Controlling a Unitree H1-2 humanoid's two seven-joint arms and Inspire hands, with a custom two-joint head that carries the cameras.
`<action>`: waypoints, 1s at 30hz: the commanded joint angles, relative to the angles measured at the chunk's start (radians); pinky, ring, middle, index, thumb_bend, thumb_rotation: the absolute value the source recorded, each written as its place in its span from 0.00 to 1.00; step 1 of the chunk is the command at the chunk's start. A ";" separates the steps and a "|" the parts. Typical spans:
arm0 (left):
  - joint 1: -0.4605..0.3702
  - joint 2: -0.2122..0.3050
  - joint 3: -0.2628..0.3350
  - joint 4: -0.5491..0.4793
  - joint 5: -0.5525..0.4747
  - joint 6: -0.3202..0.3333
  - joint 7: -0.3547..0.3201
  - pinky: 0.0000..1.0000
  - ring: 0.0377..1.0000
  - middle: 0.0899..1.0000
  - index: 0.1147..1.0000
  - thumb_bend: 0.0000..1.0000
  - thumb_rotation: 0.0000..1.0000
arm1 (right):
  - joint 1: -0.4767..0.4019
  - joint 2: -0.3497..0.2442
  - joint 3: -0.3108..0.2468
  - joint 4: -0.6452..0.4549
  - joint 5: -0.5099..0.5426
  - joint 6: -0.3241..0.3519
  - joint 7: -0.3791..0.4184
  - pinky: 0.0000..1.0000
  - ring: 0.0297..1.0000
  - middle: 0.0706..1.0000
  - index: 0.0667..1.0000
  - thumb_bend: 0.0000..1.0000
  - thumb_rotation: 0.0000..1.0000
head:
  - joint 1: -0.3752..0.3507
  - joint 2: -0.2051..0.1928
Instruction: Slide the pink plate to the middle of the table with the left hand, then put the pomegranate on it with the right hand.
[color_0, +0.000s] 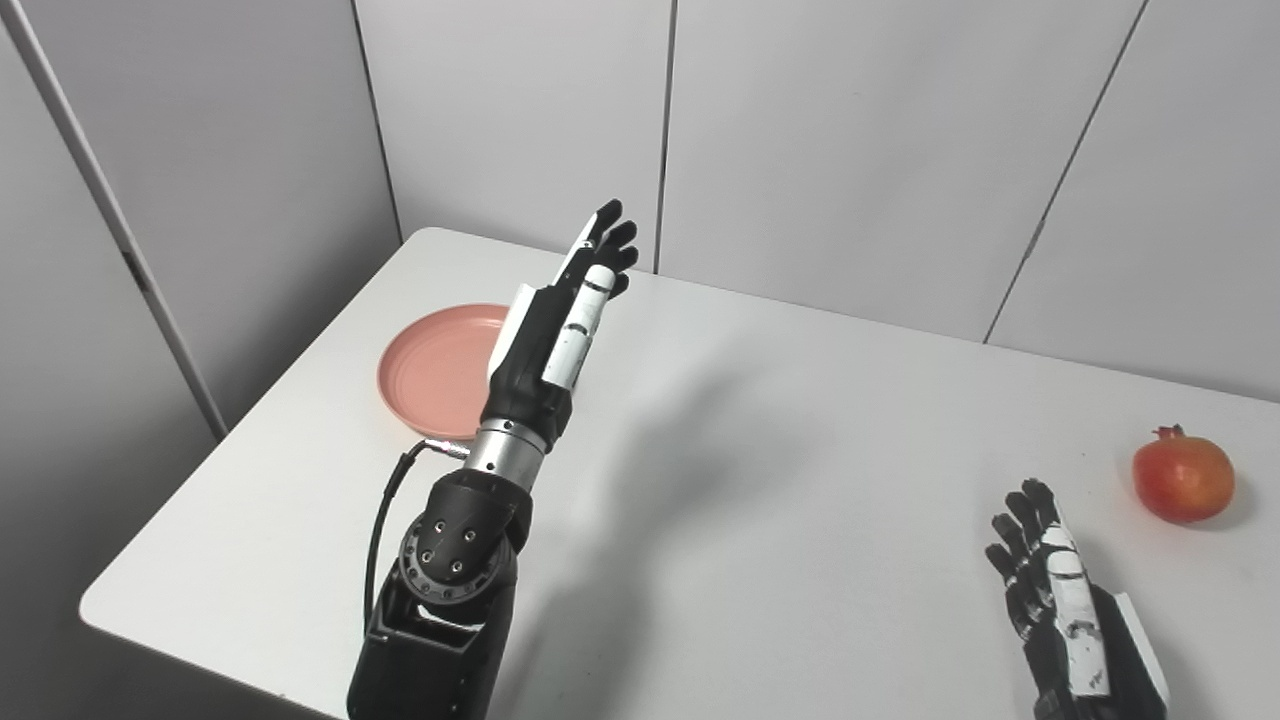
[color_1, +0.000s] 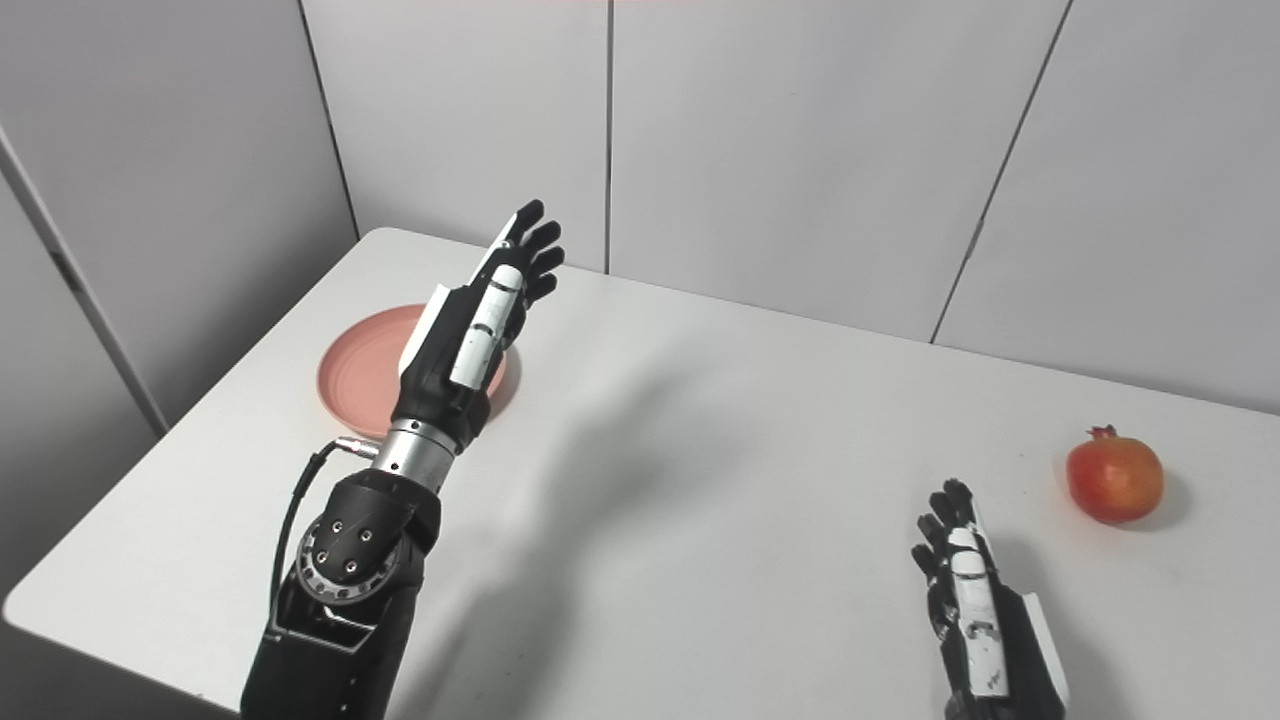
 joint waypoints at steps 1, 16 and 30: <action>-0.063 0.029 0.028 -0.007 -0.024 -0.001 0.010 0.92 0.92 0.93 0.91 0.44 1.00 | -0.028 0.000 -0.001 -0.022 -0.014 -0.058 -0.007 1.00 1.00 1.00 1.00 0.08 1.00 | 0.002 0.000; -0.130 0.144 0.149 0.035 -0.081 0.002 0.026 0.92 0.91 0.92 0.91 0.39 1.00 | -0.026 0.005 -0.012 -0.022 0.005 -0.047 -0.003 1.00 1.00 1.00 1.00 0.09 1.00 | 0.008 0.001; -0.132 0.222 0.288 0.107 -0.174 0.030 0.063 0.92 0.92 0.92 0.90 0.35 1.00 | -0.026 -0.001 -0.020 -0.035 0.038 -0.028 0.008 1.00 1.00 1.00 1.00 0.08 1.00 | 0.017 -0.002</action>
